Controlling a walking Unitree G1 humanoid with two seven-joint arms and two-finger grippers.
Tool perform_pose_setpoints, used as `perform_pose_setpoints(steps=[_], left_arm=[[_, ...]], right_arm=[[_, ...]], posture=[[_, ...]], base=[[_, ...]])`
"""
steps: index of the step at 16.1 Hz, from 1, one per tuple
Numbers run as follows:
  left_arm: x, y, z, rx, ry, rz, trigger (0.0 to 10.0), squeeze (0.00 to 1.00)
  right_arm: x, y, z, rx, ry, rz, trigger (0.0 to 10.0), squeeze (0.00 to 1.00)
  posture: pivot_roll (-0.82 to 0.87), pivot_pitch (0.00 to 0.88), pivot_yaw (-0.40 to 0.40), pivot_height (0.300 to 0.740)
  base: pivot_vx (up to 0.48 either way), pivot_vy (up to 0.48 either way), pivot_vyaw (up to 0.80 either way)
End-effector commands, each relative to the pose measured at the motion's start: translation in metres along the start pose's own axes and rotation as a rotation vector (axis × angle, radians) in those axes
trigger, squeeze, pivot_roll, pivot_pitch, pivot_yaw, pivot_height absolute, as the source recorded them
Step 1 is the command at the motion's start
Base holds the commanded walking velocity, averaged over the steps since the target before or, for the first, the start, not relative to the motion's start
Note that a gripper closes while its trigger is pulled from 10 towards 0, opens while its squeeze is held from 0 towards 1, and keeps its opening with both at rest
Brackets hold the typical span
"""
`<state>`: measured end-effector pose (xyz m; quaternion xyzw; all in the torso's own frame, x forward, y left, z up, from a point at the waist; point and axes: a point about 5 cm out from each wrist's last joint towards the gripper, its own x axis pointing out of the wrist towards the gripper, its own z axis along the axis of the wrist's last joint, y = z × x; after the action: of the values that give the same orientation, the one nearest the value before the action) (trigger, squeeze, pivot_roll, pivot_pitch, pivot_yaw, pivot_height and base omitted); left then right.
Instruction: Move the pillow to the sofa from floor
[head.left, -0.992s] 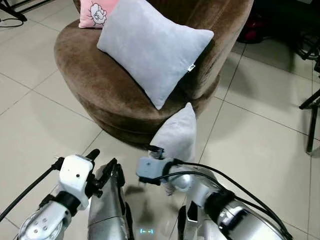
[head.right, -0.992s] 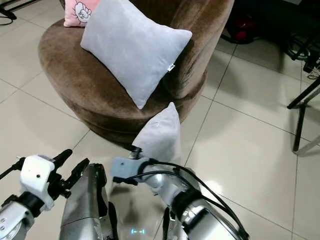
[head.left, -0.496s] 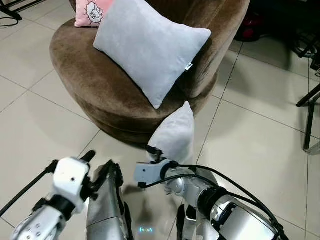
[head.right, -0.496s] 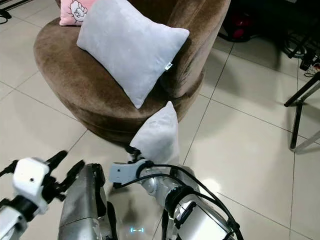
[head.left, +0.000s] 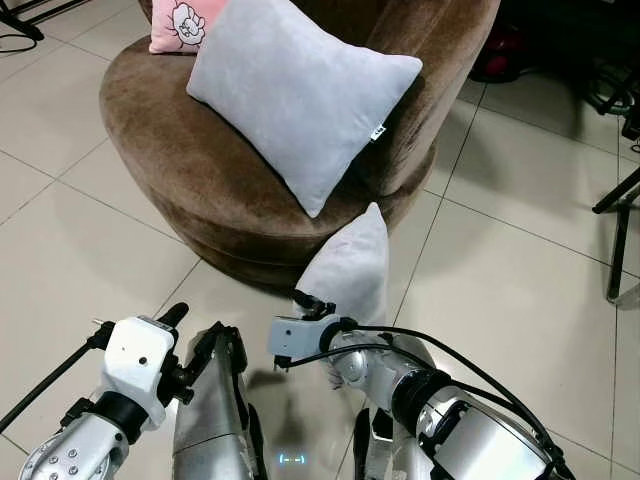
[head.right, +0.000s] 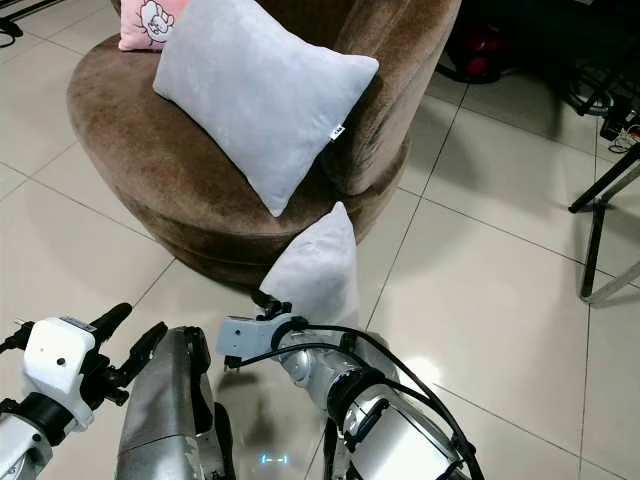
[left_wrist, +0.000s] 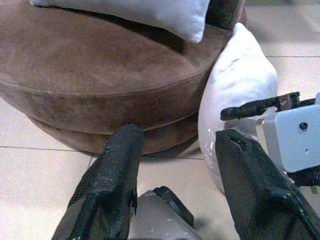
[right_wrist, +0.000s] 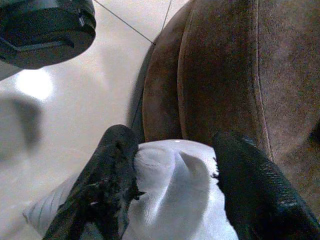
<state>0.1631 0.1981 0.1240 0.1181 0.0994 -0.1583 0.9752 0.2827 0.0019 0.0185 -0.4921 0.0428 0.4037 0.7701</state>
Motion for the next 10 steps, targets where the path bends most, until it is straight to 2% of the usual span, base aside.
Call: perform_pose_setpoints(steps=[1,5,7,8,10], left_arm=[[-0.002,-0.003,-0.002,-0.005,0.016,-0.018,10.0,0.04],[-0.002,-0.004,-0.004,-0.009,0.021,-0.023,10.0,0.04],[-0.004,-0.007,-0.007,-0.039,0.043,-0.053,10.0,0.04],[-0.009,-0.013,-0.013,-0.09,0.088,-0.116,10.0,0.04],[-0.024,-0.022,-0.027,-0.122,0.208,-0.242,10.0,0.04]], right_arm=[[0.0,0.004,0.001,0.018,0.0,0.004,0.0,0.0],[0.001,0.007,0.004,0.021,-0.011,0.014,0.0,0.0],[0.001,0.007,0.004,0.022,-0.01,0.018,0.0,0.0],[0.0,0.007,0.004,0.023,-0.009,0.02,0.0,0.0],[0.0,0.008,0.003,0.026,-0.007,0.024,0.0,0.0]], posture=[[0.21,0.212,-0.069,0.506],[0.21,0.214,-0.07,0.506],[0.21,0.214,-0.07,0.506],[0.21,0.214,-0.07,0.506],[0.21,0.214,-0.07,0.506]], base=[[0.0,0.0,0.0],[0.0,0.0,0.0],[0.0,0.0,0.0],[0.0,0.0,0.0],[0.0,0.0,0.0]])
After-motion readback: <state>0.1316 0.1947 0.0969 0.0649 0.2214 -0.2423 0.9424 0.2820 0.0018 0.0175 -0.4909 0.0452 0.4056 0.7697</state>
